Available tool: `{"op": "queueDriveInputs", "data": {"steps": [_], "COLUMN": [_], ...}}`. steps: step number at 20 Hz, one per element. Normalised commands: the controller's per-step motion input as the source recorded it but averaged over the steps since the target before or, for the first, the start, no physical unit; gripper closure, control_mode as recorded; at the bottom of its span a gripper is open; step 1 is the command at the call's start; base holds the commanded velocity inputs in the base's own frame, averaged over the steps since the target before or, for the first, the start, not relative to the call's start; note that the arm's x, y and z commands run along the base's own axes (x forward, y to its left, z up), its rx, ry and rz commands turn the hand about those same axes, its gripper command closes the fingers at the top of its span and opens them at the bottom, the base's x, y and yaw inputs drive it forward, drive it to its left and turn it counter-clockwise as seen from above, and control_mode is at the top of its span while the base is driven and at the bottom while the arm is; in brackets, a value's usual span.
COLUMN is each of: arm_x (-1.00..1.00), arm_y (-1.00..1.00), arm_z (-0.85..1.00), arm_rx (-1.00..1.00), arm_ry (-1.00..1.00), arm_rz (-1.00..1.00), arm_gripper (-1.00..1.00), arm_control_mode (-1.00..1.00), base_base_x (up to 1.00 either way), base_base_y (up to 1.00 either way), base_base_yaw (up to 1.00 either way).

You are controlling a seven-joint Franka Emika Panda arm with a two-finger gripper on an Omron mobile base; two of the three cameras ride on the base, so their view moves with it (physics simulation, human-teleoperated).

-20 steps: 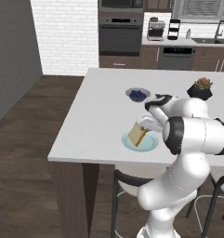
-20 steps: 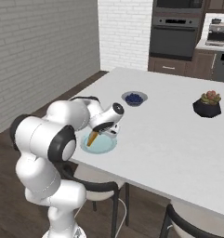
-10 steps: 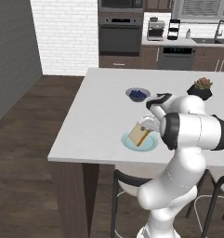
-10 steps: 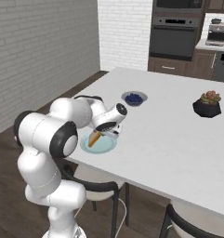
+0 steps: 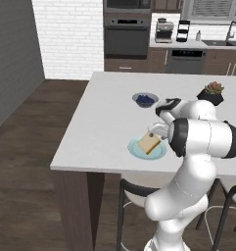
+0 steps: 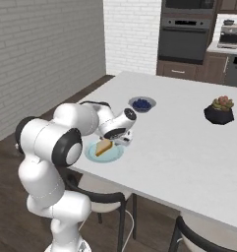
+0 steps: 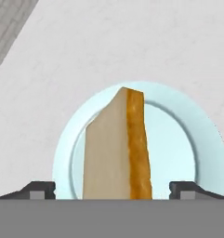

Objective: Start the toaster. Once the lever pops up, take the bread to the plate on the dining counter.

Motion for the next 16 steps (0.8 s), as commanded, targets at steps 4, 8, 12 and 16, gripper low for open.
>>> {"op": "queueDriveInputs", "data": {"steps": [4,8,12,16], "arm_x": [0.0,-0.23,-0.46,-0.89], "arm_y": [-0.14,0.0,0.13,0.13], "arm_z": [0.0,0.18,0.57,0.58], "arm_rx": [-0.17,-0.17,-0.13,-0.03], "arm_ry": [0.0,-0.04,-0.06,0.0], "arm_rz": [0.0,0.0,-0.01,-0.06], "arm_gripper": [-1.0,-1.0,-1.0,-1.0], "arm_control_mode": [-1.0,-1.0,-1.0,-1.0], "base_base_x": [0.0,0.0,0.0,0.0], "base_base_y": [0.0,0.0,0.0,0.0], "base_base_yaw": [0.0,0.0,0.0,0.0]}}
